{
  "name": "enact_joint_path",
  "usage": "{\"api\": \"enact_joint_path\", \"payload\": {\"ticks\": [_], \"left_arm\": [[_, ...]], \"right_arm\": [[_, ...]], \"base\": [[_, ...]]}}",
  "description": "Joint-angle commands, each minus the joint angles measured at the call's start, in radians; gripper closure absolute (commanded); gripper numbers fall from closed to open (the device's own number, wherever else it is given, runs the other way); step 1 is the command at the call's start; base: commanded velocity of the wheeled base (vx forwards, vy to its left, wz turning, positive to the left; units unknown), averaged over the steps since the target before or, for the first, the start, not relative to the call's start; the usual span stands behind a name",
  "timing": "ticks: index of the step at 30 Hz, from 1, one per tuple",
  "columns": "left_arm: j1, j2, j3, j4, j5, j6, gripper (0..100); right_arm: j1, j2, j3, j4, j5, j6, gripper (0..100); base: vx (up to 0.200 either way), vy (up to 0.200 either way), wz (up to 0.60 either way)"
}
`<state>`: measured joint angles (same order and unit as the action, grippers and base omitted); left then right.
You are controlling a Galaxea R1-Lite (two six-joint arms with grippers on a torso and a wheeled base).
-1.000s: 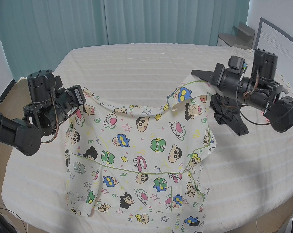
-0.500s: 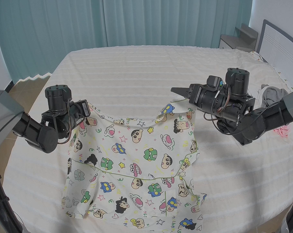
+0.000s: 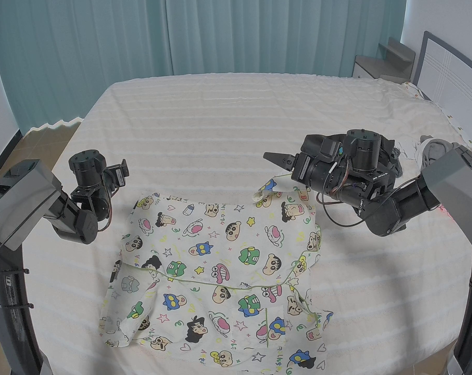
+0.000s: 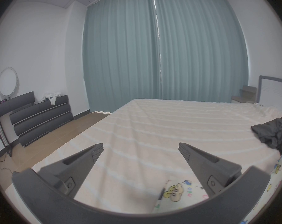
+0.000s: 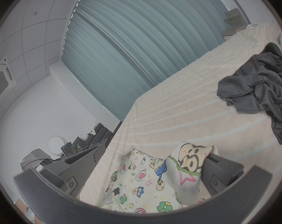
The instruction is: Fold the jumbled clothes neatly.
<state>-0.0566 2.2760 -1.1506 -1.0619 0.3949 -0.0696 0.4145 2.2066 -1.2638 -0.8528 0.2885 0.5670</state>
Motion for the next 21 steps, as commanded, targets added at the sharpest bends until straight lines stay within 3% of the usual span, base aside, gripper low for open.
{"api": "enact_joint_path", "payload": {"ticks": [1,5,6,7,8,10,13,15,17,19,20,21], "left_arm": [[0.020,0.056,-0.015,-0.007,0.012,0.002,0],[0.021,0.008,0.025,-0.007,0.012,0.002,0],[0.020,-0.023,0.052,-0.003,0.010,0.001,0],[0.020,-0.023,0.052,-0.003,0.010,0.001,0],[0.020,-0.065,0.100,0.000,0.007,0.002,0],[0.020,-0.087,0.127,0.002,0.004,0.002,0],[0.023,-0.115,0.158,0.007,-0.002,0.002,0],[0.031,-0.148,0.177,0.037,-0.016,0.002,0],[0.034,-0.190,0.186,0.085,-0.034,-0.015,0],[0.032,-0.219,0.187,0.117,-0.051,-0.055,0],[0.032,-0.219,0.187,0.117,-0.051,-0.055,0],[0.032,-0.268,0.192,0.186,-0.080,-0.093,0]], "right_arm": [[-0.031,0.033,0.009,0.008,-0.006,-0.001,0],[-0.057,0.053,-0.040,0.046,-0.037,0.020,0],[-0.062,0.085,-0.101,0.055,-0.088,0.065,0],[-0.062,0.085,-0.101,0.055,-0.088,0.065,0],[-0.062,0.131,-0.197,0.080,-0.167,0.178,0],[-0.062,0.142,-0.235,0.135,-0.187,0.231,0],[-0.063,0.147,-0.281,0.228,-0.190,0.286,0],[-0.066,0.156,-0.341,0.308,-0.193,0.390,0],[-0.077,0.159,-0.431,0.411,-0.184,0.557,0],[-0.089,0.174,-0.513,0.472,-0.183,0.642,0],[-0.089,0.174,-0.513,0.472,-0.183,0.642,0],[-0.111,0.217,-0.594,0.523,-0.193,0.683,0]], "base": [[0.000,0.000,0.00],[0.000,0.000,0.00],[0.000,0.000,0.00],[0.000,0.000,0.00],[0.000,0.000,0.00],[0.000,0.000,0.00],[0.000,0.000,0.00],[0.000,0.000,0.00],[0.000,0.000,0.00],[0.000,0.000,0.00],[0.000,0.000,0.00],[0.000,0.000,0.00]]}}
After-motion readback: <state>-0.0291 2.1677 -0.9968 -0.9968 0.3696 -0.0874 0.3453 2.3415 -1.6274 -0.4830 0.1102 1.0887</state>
